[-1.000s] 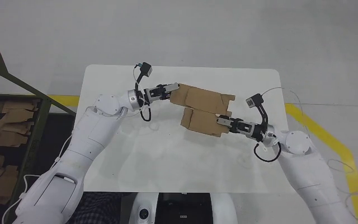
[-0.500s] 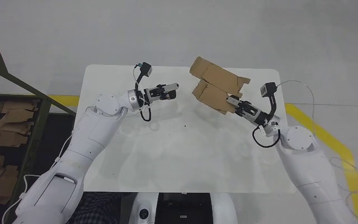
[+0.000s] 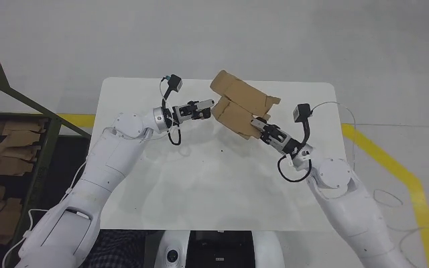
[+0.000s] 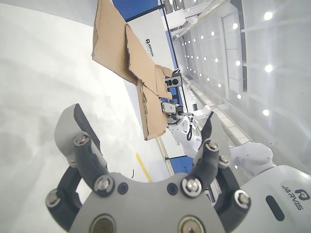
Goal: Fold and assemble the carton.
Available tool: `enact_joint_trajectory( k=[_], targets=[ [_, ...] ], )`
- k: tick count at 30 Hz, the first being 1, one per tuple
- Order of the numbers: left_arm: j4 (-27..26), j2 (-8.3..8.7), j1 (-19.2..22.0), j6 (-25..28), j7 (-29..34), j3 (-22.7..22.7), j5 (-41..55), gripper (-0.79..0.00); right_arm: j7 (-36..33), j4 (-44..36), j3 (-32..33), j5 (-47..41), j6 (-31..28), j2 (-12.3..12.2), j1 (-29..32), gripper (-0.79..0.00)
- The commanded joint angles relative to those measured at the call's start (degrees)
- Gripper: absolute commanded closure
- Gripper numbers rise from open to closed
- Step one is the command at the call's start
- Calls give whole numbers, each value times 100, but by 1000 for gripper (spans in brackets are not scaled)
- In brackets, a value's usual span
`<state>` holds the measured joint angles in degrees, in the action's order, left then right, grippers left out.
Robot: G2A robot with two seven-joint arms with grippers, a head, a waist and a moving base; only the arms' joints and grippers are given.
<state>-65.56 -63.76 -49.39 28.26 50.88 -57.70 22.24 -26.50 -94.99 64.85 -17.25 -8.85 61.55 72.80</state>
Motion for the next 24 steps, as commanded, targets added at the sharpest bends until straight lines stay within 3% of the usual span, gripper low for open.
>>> enact_joint_trajectory(
  k=[1, 10, 20, 21, 22, 23, 24],
  targets=[
    [-152, -5, -73, -121, -53, 31, -88, -785, 136, -37, -46, 0, 41, 24, 7, 0],
    [-419, -27, -179, -380, -156, 73, -345, -785, 280, -24, -166, 82, 45, 101, -7, 0],
    [-301, -104, -59, -457, 33, 146, -150, -785, 164, 36, -60, -34, -120, 135, 78, 0],
    [-279, -111, -45, -461, 60, 152, -124, -671, 146, 38, -51, -43, -126, 137, 84, 0],
    [-256, -118, -28, -465, 85, 156, -105, -449, 138, 40, -40, -56, -138, 141, 90, 0],
    [-234, -126, -12, -473, 108, 162, -84, -286, 127, 45, -32, -65, -144, 144, 96, 0],
    [-206, -133, 4, -487, 133, 168, -66, -182, 116, 48, -24, -70, -147, 147, 99, 0]
  ],
)
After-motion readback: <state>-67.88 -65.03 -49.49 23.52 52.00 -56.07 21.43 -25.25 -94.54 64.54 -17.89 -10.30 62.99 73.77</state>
